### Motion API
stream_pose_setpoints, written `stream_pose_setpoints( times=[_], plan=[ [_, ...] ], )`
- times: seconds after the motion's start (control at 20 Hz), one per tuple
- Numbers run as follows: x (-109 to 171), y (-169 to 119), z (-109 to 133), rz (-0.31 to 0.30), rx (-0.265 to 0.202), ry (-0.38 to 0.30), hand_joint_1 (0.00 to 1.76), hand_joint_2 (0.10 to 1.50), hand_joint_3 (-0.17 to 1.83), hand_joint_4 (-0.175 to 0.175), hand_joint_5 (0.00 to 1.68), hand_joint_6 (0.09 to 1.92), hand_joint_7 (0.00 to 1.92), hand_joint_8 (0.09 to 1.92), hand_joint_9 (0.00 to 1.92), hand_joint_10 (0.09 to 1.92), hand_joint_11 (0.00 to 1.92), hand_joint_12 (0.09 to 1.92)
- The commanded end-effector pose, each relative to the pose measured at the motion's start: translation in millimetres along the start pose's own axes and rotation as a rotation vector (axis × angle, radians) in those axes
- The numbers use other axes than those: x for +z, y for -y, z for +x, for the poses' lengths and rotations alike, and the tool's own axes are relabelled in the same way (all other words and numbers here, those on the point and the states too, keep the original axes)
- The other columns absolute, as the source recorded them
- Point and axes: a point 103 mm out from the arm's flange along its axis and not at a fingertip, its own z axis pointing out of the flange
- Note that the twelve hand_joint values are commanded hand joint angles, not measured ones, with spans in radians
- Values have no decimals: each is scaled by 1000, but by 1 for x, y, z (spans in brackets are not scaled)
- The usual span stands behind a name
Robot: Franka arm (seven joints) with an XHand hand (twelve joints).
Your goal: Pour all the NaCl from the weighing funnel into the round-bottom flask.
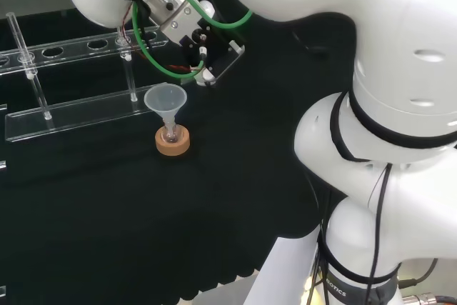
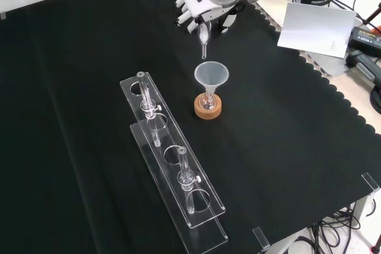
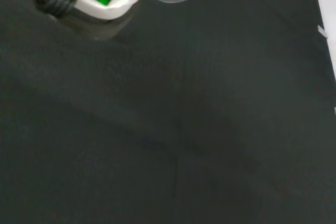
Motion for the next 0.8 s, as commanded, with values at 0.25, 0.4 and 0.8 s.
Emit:
stream_pose_setpoints(
  times=[0.25, 0.4, 0.8],
  plan=[
    [-16, 9, 14, -85, -63, -27, 1122, 677, 616, 175, 1283, 637, 628, 656, 1050, 272, 836, 1034],
    [-17, 9, 15, -81, -61, -11, 1122, 677, 616, 175, 1283, 638, 629, 657, 1050, 272, 838, 1034],
    [-18, 9, 25, -65, -70, 38, 1122, 677, 617, 175, 1281, 641, 629, 658, 1051, 271, 839, 1032]
  ],
)
